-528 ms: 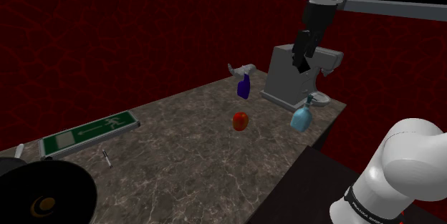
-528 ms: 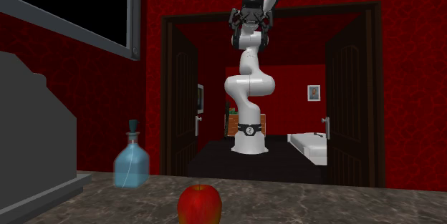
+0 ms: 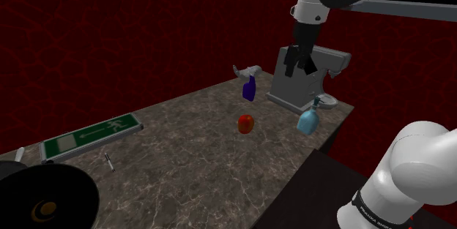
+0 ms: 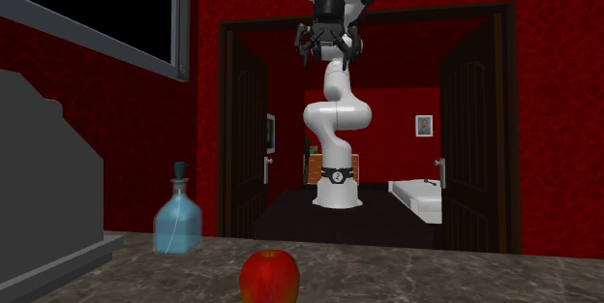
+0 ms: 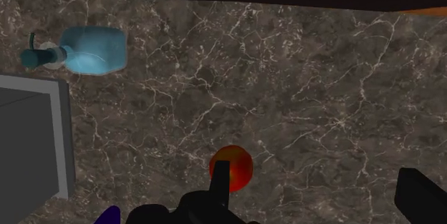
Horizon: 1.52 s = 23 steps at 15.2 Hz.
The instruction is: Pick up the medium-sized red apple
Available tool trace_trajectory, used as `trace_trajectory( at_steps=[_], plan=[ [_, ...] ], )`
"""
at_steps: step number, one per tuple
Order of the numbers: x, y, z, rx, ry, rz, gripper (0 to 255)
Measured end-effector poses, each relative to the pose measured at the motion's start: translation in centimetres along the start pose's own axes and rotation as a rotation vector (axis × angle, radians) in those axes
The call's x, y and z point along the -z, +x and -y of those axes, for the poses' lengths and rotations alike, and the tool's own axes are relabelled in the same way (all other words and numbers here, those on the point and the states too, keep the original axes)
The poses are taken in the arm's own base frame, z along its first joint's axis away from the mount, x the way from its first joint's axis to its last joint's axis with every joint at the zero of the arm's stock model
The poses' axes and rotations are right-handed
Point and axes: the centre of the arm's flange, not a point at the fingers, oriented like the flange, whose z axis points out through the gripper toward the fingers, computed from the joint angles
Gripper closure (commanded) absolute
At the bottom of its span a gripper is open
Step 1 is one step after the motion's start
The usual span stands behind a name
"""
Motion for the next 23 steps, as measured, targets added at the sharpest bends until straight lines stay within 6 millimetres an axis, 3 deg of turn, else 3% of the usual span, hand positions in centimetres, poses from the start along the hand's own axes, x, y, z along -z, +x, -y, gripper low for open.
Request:
trace_trajectory(
  at_steps=[23],
  plan=[
    [-24.8, 18.1, -7.9, 0.055, 0.134, 0.072, 0]
  ],
)
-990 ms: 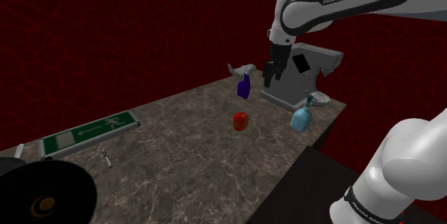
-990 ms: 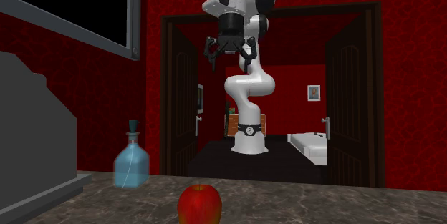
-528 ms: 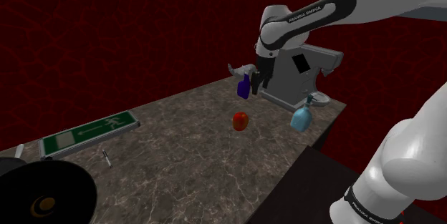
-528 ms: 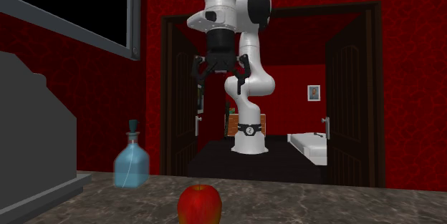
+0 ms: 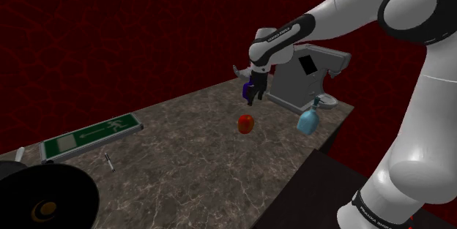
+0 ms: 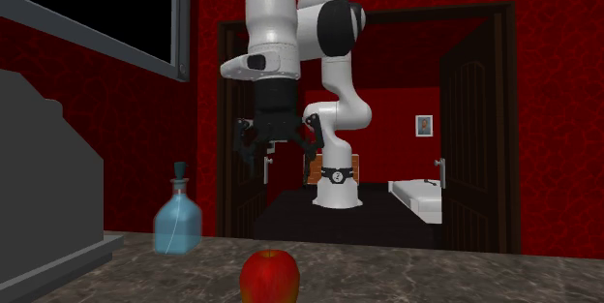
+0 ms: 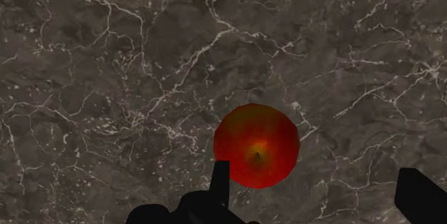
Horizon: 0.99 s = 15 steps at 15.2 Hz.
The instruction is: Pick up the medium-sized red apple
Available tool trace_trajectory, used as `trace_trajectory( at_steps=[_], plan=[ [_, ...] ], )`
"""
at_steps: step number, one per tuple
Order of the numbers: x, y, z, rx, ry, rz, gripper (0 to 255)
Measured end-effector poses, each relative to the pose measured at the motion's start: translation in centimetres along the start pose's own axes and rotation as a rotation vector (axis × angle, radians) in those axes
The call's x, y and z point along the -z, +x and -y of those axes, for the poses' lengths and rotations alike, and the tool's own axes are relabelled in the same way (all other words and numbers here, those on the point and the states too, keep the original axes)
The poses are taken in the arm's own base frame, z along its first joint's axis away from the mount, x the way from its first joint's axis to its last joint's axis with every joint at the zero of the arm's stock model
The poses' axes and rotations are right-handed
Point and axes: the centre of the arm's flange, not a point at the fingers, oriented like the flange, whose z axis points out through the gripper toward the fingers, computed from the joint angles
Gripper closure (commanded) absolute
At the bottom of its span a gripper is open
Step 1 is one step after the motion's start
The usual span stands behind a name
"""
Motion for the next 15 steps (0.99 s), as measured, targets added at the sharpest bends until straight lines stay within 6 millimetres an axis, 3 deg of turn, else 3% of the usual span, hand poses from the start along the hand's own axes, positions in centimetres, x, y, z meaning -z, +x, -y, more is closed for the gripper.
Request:
trace_trajectory(
  at_steps=[5, 12, 13, 15],
  plan=[
    [-4.7, 3.7, -2.0, 0.011, 0.026, 0.015, 0],
    [-8.6, 4.1, -2.5, 0.012, 0.029, 0.016, 0],
    [-8.8, 4.1, -2.4, 0.012, 0.029, 0.016, 255],
    [-9.0, 4.1, -2.5, 0.012, 0.029, 0.016, 255]
  ],
)
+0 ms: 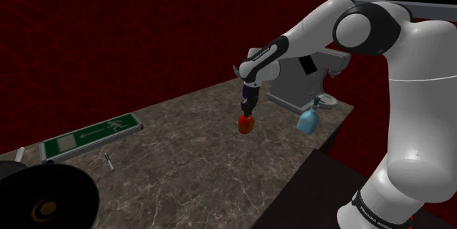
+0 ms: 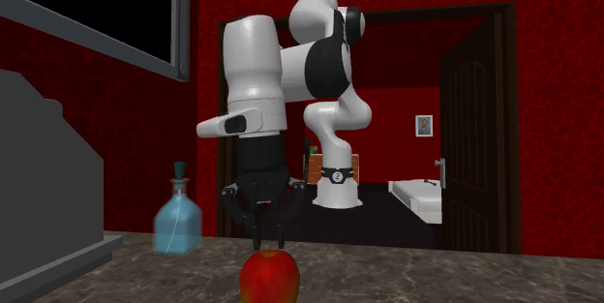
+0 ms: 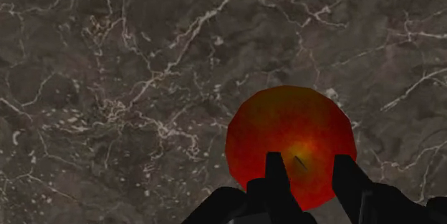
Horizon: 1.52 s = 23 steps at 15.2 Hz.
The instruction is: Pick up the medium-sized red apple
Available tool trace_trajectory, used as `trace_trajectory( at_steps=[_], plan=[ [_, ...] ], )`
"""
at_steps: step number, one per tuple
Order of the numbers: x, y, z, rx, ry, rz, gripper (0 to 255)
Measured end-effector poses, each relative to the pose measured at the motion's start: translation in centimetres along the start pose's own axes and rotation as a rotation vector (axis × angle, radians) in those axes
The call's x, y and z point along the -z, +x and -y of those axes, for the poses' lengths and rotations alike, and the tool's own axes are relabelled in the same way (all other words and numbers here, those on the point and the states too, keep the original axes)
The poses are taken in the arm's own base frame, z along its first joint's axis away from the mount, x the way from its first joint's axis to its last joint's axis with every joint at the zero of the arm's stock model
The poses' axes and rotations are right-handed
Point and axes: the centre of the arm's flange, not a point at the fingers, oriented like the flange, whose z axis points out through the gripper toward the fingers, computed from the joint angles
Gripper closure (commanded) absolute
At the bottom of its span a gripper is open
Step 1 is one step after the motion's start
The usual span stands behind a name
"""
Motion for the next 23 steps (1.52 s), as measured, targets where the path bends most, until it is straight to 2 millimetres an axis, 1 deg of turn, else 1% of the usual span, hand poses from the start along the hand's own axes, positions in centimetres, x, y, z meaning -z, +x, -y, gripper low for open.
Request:
trace_trajectory(
  at_steps=[8, 9, 13, 23],
  plan=[
    [0.0, 0.0, 0.0, 0.000, 0.000, -0.001, 255],
    [0.2, 0.0, 0.0, 0.000, 0.000, 0.000, 255],
    [2.0, -0.1, 0.2, 0.000, 0.000, 0.000, 255],
    [7.3, -0.3, 0.6, 0.000, 0.000, -0.001, 255]
  ],
)
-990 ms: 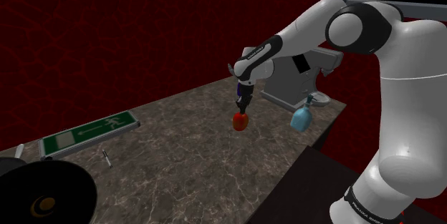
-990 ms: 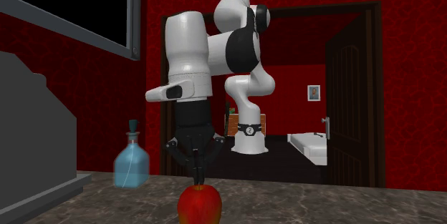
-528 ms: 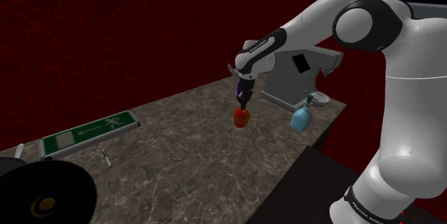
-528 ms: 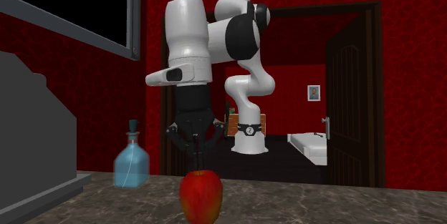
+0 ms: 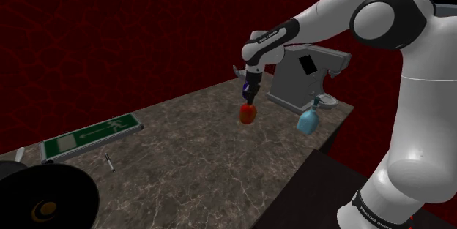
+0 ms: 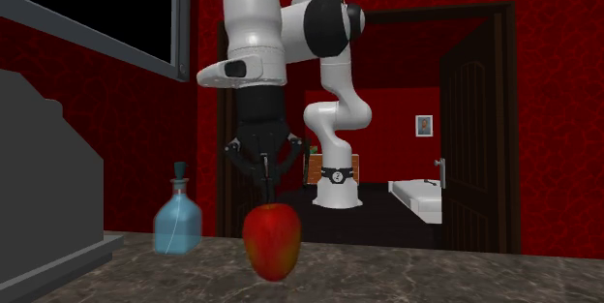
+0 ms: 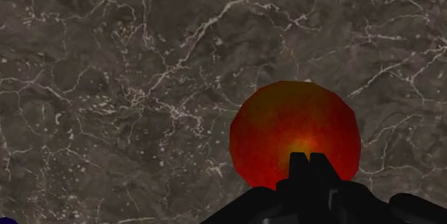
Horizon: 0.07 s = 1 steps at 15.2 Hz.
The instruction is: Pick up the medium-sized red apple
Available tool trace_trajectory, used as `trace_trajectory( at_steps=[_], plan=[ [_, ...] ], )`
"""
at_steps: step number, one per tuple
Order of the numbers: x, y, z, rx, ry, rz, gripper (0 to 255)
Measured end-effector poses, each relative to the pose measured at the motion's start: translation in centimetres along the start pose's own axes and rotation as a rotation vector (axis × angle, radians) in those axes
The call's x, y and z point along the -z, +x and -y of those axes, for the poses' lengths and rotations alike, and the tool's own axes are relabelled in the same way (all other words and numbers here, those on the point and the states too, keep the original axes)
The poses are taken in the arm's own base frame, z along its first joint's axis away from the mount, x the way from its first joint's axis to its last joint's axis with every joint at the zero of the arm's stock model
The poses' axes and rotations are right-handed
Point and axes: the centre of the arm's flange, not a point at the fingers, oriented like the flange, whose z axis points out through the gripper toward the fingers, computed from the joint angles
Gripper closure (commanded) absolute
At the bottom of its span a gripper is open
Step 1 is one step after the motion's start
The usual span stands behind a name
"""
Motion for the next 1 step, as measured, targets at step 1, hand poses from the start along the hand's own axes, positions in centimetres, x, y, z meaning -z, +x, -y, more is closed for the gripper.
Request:
trace_trajectory(
  at_steps=[1],
  plan=[
    [0.29, -0.03, 0.07, 0.000, 0.000, 0.000, 255]
  ],
)
